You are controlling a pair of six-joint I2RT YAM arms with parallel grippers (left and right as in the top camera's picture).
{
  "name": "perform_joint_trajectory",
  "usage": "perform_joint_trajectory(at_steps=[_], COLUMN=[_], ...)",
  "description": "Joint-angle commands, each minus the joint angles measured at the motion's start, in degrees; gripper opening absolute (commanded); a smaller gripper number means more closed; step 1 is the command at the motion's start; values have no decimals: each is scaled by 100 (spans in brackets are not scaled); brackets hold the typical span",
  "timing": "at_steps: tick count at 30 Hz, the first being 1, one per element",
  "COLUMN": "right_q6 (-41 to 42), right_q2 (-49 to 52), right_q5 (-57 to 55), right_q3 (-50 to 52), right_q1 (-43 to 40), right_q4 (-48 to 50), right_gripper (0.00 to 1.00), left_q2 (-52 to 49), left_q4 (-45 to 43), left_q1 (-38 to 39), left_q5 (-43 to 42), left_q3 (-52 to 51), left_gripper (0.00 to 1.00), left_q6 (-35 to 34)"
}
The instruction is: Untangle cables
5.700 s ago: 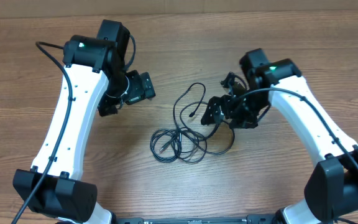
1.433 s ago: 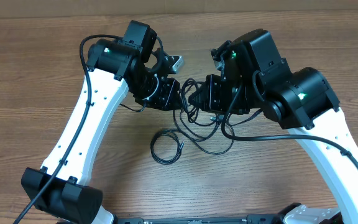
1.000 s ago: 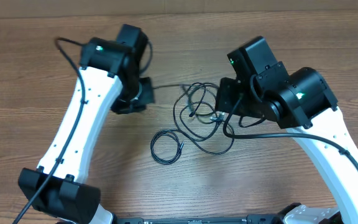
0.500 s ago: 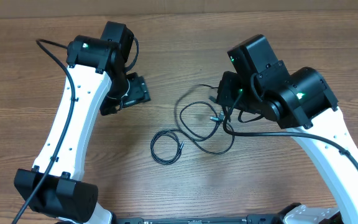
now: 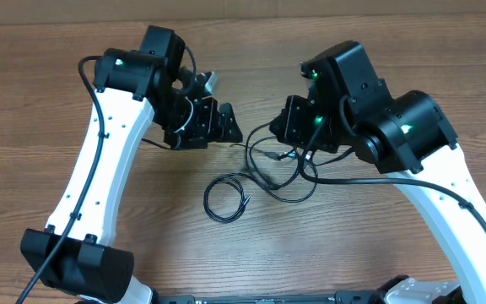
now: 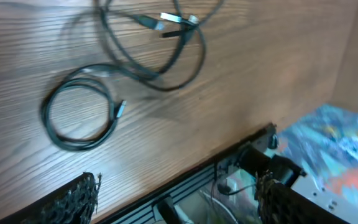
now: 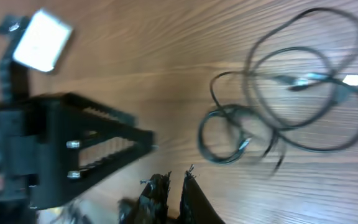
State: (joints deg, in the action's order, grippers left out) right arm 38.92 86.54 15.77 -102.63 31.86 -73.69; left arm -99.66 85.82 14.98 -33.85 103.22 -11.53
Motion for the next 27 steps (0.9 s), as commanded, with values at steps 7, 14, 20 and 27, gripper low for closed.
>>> perform_joint_trajectory(at_steps=[7,14,20,27], right_q6=[-210,-208,-374,-595], right_q2=[205,275,293,295], right_q5=[330,-776,-599,-164], right_q3=[-35,94,627,1818], right_q1=[-11,-11,2,330], right_q4=[-9,-713,-855,-72], right_gripper=[19,33,48,71], left_q2=[-9,-9,-9,-9], left_q4=[-55,487,599,610], left_q1=[247,229,170,-719], left_q5=[951,3143,3733,3574], left_q3=[26,26,26,26], left_gripper=[84,85,93,100], left_q6=[-520,-2166,-2494,-2793])
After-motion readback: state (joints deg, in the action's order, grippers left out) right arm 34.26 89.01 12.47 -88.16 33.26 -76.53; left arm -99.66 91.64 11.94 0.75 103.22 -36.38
